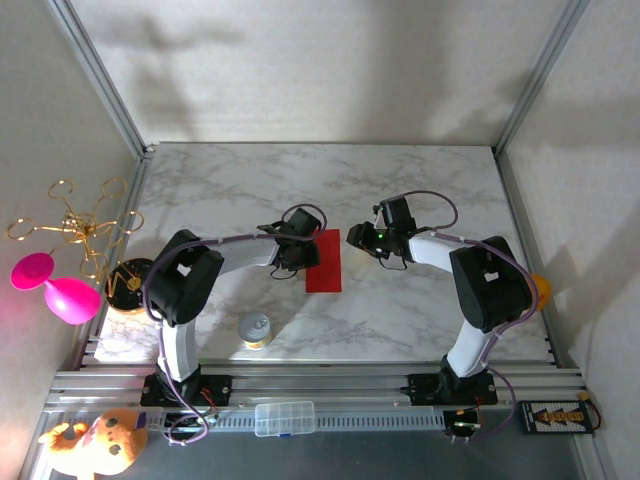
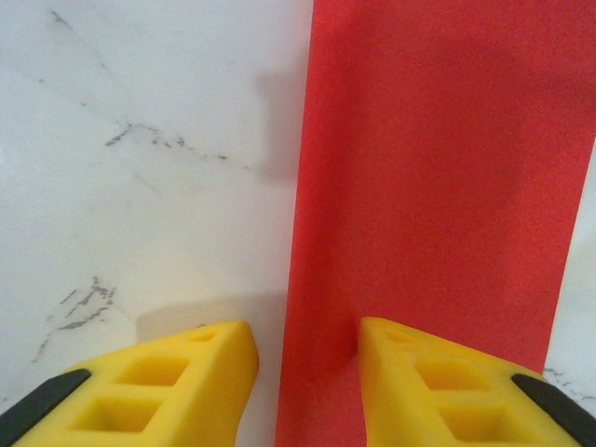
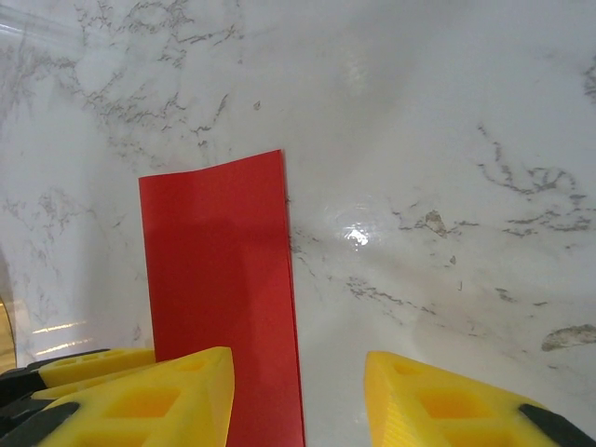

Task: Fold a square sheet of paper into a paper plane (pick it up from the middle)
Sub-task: Hold the square sheet of paper at the center of the table.

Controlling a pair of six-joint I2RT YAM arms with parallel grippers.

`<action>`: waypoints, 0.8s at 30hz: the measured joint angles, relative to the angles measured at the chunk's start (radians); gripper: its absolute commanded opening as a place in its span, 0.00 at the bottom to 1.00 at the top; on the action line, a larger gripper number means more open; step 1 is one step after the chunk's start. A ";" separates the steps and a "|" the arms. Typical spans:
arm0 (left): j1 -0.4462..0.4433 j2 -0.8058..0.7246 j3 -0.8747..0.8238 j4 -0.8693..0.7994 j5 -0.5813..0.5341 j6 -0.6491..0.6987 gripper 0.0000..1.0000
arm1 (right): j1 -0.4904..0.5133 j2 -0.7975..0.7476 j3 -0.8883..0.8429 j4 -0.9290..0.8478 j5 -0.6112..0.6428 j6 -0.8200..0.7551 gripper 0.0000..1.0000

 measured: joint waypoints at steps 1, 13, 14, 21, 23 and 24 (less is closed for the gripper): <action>0.000 0.002 0.003 -0.005 0.000 0.003 0.38 | 0.000 0.002 0.000 0.000 0.000 0.000 0.42; -0.005 0.014 0.025 -0.033 -0.014 0.013 0.37 | 0.000 0.003 -0.009 0.016 -0.034 -0.019 0.33; -0.005 0.014 0.025 -0.033 -0.014 0.013 0.37 | 0.000 0.003 -0.012 0.022 -0.045 -0.023 0.32; -0.005 0.018 0.025 -0.034 -0.015 0.005 0.38 | 0.023 0.027 -0.014 0.051 -0.116 -0.037 0.23; -0.005 0.019 0.025 -0.033 -0.016 -0.002 0.38 | 0.035 0.035 -0.013 0.053 -0.131 -0.042 0.22; -0.005 0.020 0.025 -0.033 -0.016 -0.004 0.38 | 0.040 0.040 -0.013 0.053 -0.137 -0.042 0.22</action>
